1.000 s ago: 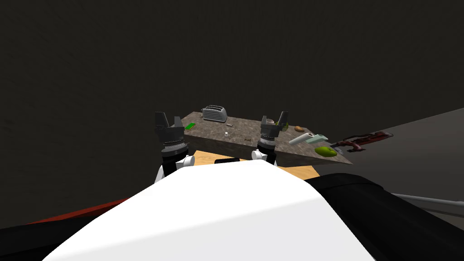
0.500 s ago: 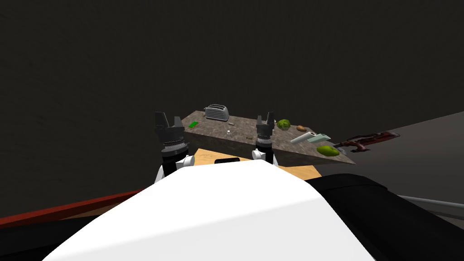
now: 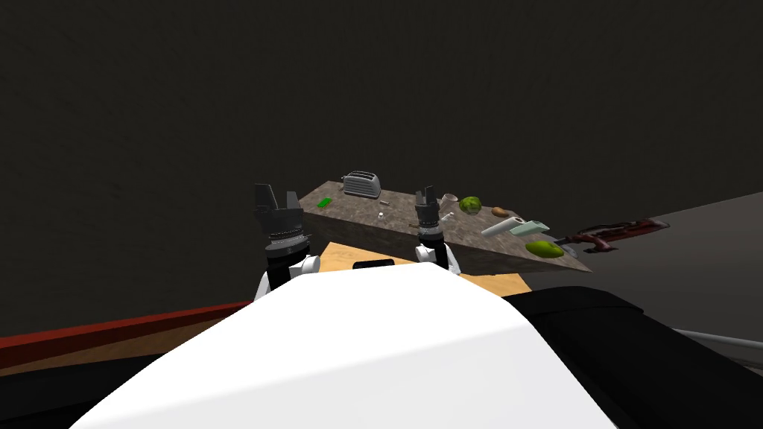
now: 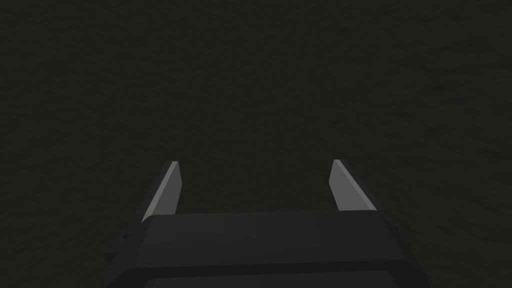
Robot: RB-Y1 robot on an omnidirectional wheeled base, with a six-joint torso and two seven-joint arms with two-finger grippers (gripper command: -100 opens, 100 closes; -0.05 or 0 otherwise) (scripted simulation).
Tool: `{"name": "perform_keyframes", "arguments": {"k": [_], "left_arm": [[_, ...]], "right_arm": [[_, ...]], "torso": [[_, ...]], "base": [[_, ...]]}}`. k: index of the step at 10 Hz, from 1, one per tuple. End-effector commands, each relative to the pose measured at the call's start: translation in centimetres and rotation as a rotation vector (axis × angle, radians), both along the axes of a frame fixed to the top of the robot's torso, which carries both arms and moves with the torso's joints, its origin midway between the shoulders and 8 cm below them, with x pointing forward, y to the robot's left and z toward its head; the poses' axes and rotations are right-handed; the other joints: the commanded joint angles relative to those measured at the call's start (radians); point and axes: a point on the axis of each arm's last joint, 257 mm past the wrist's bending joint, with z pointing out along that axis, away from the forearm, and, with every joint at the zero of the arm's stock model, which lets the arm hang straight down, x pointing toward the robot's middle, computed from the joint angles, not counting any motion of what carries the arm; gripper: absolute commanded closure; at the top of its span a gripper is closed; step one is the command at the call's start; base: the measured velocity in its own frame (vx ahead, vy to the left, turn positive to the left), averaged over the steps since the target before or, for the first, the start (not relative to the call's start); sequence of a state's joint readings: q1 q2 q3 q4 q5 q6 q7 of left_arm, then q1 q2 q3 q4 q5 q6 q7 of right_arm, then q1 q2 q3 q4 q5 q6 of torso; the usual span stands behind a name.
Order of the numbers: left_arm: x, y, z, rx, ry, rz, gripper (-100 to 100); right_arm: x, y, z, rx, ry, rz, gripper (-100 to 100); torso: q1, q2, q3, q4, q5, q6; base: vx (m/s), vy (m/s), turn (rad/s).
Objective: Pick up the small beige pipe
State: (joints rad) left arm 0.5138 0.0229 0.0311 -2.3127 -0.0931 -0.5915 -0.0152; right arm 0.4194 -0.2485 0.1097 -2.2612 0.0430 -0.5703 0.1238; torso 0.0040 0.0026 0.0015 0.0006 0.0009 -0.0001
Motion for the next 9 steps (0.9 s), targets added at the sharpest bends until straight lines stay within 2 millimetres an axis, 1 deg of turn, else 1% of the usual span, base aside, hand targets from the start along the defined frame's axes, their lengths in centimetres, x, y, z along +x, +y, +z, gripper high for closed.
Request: {"name": "perform_keyframes", "arguments": {"k": [1,2,3,4,5,6,7,8,9], "left_arm": [[0.0,0.0,0.0,0.0,0.0,0.0,0],[0.0,0.0,0.0,0.0,0.0,0.0,0],[0.0,0.0,0.0,0.0,0.0,0.0,0],[0.0,0.0,0.0,0.0,0.0,0.0,0],[0.0,0.0,0.0,0.0,0.0,0.0,0],[0.0,0.0,0.0,0.0,0.0,0.0,0],[0.0,0.0,0.0,0.0,0.0,0.0,0],[0.0,0.0,0.0,0.0,0.0,0.0,0],[0.0,0.0,0.0,0.0,0.0,0.0,0]], "right_arm": [[1.1,1.4,-1.4,-0.088,0.016,0.01,-100],[1.1,1.5,-1.6,-0.105,0.018,0.017,-100],[1.8,2.2,-2.6,-0.165,0.029,0.021,-100],[1.8,2.3,-2.7,-0.178,0.031,0.026,-100],[2.5,2.9,-3.8,-0.244,0.044,0.029,-100],[2.5,3.0,-4.0,-0.255,0.045,0.033,-100],[3.2,3.4,-5.3,-0.321,0.059,0.034,-100],[3.2,3.5,-5.4,-0.336,0.06,0.039,-100],[3.9,3.8,-6.9,-0.406,0.077,0.039,-100]], "torso": [[0.0,0.0,0.0,0.0,0.0,0.0],[0.001,0.0,0.0,0.0,0.0,0.0],[0.0,0.0,0.0,0.0,0.0,0.0],[0.0,0.0,0.0,0.0,0.0,0.0],[-0.001,-0.001,0.0,0.0,0.0,0.0],[-0.001,-0.001,-0.001,0.0,0.0,0.0],[-0.001,-0.002,-0.001,0.0,0.0,0.0],[0.0,-0.002,-0.001,0.0,0.0,0.0],[-0.001,-0.001,-0.001,0.0,0.0,0.0]], "base": [[-0.047,0.089,0.137],[-0.034,0.064,0.033],[-0.037,0.067,0.073],[-0.028,0.051,0.037],[-0.019,0.054,0.079],[-0.012,0.048,0.052],[-0.02,0.069,0.118],[-0.016,0.059,0.055],[-0.007,0.063,0.097]]}}
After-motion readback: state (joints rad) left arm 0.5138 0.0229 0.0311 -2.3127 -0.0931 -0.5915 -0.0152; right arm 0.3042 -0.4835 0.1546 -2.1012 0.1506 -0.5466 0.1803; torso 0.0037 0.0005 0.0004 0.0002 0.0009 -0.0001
